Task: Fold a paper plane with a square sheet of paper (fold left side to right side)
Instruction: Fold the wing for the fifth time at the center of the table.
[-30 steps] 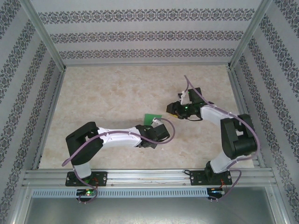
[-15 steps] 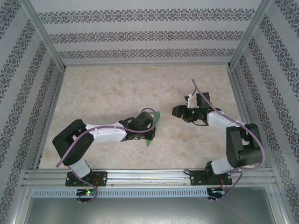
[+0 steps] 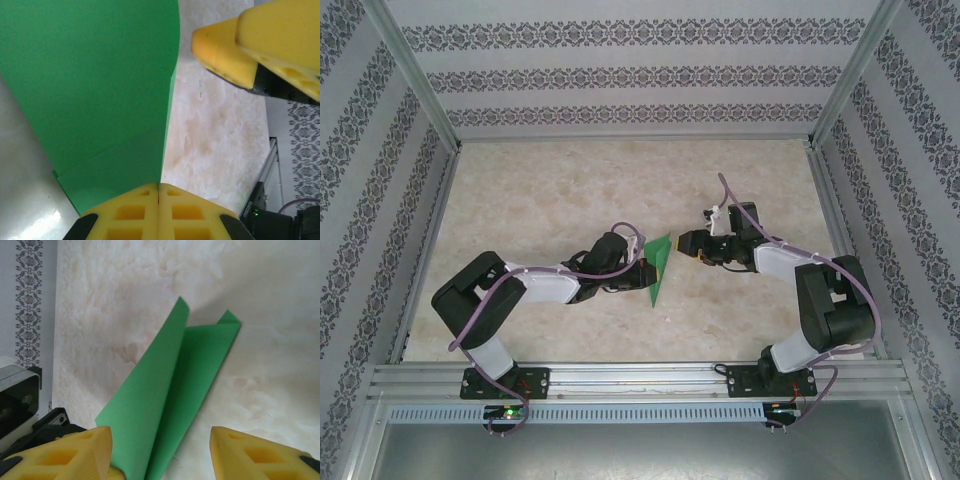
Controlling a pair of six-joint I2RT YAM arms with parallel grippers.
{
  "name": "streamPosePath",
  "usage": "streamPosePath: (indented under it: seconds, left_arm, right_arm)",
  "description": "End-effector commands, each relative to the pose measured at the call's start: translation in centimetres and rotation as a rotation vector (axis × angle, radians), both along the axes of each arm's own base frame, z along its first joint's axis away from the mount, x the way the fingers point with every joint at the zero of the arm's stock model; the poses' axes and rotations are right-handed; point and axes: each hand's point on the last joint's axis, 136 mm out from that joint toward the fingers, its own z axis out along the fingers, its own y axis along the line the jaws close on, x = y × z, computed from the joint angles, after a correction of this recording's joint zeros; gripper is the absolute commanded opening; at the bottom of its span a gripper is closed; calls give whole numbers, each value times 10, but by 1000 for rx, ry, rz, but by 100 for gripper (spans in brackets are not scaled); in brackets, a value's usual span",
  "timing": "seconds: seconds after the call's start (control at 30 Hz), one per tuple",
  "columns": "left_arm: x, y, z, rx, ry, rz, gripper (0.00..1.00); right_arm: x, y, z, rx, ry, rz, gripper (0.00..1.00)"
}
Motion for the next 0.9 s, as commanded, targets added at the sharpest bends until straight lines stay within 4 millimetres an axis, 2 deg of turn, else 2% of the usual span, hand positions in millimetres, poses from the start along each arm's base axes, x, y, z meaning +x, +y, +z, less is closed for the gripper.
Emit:
streamPosePath:
  seconds: [0.0,0.4,0.87]
  left_arm:
    - [6,-6,9,-113,13,17,0]
    - [12,-6,3,-200,46,50,0]
    - [17,-2,-2,-324,73,103,0]
  right_arm:
    - [0,6,-4,-1,2,-11,54]
    - [3,12,-20,-29,52,-88,49]
    - [4,25,-26,5,55,-91,48]
